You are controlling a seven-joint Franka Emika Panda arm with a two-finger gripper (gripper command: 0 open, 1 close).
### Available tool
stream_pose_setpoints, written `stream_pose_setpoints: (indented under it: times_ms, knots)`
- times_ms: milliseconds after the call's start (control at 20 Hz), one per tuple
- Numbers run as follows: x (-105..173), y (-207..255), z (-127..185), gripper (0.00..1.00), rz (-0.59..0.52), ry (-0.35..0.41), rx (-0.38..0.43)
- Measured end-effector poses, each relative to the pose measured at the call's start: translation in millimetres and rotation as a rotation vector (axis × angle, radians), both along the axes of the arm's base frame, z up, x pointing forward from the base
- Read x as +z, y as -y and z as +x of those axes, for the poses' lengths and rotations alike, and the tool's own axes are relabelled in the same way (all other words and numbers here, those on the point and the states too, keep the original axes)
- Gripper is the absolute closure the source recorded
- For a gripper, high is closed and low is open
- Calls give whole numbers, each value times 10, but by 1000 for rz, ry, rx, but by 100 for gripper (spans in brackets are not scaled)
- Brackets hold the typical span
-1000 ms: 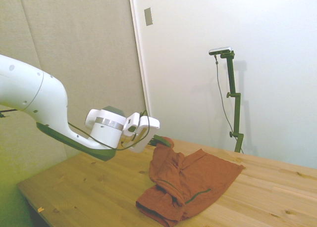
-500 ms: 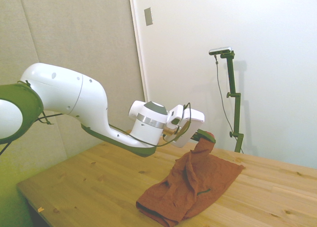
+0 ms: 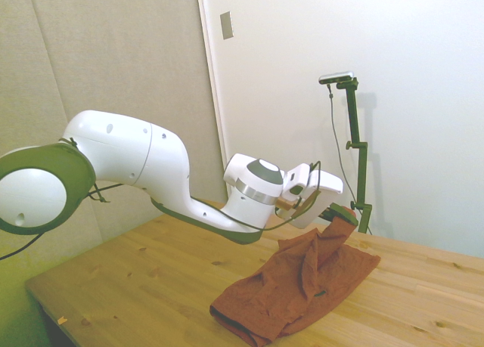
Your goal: Fold the shorts
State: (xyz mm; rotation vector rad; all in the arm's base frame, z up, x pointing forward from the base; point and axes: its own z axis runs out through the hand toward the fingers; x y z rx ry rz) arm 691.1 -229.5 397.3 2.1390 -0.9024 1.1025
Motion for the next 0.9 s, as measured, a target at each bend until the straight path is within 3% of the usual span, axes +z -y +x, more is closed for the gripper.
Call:
stream_pose_setpoints:
  times_ms: [200,500,650,900]
  knots:
    - [-71,81,41,0,1,-2,-5]
    - [150,209,63,0,29,28,-33]
    - [271,220,29,0,150,59,-79]
    - [324,-338,-330,0,397,-27,-134]
